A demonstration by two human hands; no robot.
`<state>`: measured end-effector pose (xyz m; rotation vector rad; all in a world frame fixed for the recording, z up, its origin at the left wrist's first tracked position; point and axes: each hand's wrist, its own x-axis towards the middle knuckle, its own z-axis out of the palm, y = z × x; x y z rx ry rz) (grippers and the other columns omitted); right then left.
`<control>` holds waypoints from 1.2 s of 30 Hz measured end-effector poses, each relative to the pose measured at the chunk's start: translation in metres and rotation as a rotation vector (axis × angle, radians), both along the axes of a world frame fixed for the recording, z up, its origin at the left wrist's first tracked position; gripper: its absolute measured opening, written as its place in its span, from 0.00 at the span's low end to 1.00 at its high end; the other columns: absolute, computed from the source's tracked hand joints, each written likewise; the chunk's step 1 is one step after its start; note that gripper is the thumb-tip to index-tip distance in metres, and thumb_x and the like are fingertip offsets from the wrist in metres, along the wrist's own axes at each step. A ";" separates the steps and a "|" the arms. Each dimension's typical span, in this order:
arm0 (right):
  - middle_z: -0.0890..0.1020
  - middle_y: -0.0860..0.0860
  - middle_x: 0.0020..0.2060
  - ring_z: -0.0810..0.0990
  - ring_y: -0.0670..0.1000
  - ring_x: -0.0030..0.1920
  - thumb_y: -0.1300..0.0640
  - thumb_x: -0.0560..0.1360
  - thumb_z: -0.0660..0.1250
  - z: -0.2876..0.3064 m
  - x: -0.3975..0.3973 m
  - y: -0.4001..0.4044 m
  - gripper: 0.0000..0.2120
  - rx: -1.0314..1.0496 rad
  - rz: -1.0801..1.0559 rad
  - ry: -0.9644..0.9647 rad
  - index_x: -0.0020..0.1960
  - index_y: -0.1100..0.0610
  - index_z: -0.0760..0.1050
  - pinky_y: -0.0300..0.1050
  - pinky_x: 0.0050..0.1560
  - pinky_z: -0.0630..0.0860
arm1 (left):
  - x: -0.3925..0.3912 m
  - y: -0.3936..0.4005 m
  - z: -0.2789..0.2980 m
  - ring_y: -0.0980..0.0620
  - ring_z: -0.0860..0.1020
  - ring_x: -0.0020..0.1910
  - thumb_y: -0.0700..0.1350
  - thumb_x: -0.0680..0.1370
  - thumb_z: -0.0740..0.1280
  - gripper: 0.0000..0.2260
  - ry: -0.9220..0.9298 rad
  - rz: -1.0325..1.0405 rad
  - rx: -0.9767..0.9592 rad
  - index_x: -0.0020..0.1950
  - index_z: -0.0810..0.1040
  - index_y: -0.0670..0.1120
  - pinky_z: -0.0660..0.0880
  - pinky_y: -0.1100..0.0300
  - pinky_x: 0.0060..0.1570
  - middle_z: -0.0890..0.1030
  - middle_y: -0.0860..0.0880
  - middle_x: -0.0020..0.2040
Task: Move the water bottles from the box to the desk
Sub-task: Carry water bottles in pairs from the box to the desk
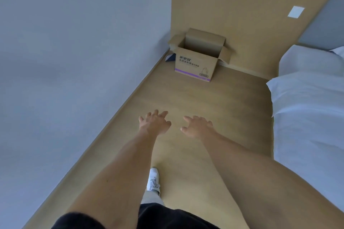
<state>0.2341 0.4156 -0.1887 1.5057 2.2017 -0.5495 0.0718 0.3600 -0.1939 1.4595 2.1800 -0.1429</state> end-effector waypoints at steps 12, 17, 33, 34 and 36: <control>0.59 0.52 0.78 0.58 0.57 0.77 0.38 0.80 0.54 0.023 -0.078 0.197 0.29 -0.004 -0.226 0.016 0.79 0.42 0.53 0.59 0.73 0.56 | -0.085 0.234 0.012 0.44 0.61 0.77 0.59 0.81 0.56 0.26 -0.005 -0.237 0.021 0.80 0.57 0.60 0.57 0.39 0.72 0.61 0.49 0.79; 0.59 0.53 0.79 0.57 0.57 0.78 0.37 0.81 0.54 0.016 -0.095 0.276 0.30 -0.030 -0.258 0.011 0.80 0.42 0.52 0.58 0.75 0.56 | -0.102 0.316 0.000 0.44 0.60 0.77 0.58 0.81 0.56 0.27 -0.009 -0.285 -0.001 0.80 0.56 0.60 0.57 0.39 0.72 0.60 0.49 0.80; 0.57 0.51 0.80 0.56 0.57 0.78 0.39 0.81 0.55 -0.002 -0.129 0.600 0.30 -0.123 -0.254 0.054 0.81 0.42 0.51 0.59 0.77 0.54 | -0.135 0.651 -0.001 0.43 0.63 0.74 0.53 0.81 0.56 0.26 -0.016 -0.286 -0.050 0.79 0.59 0.57 0.57 0.37 0.72 0.65 0.47 0.76; 0.57 0.51 0.80 0.56 0.57 0.79 0.39 0.81 0.55 -0.002 -0.128 0.614 0.30 -0.121 -0.262 0.058 0.81 0.42 0.51 0.59 0.77 0.54 | -0.134 0.666 -0.001 0.43 0.64 0.74 0.52 0.80 0.57 0.26 -0.016 -0.287 -0.048 0.79 0.59 0.56 0.58 0.37 0.71 0.66 0.47 0.76; 0.58 0.51 0.79 0.58 0.57 0.78 0.40 0.81 0.55 -0.003 -0.126 0.644 0.30 -0.120 -0.280 0.064 0.80 0.42 0.52 0.59 0.76 0.55 | -0.132 0.697 0.000 0.42 0.64 0.74 0.52 0.80 0.57 0.25 -0.007 -0.299 -0.051 0.78 0.60 0.56 0.58 0.37 0.71 0.66 0.47 0.75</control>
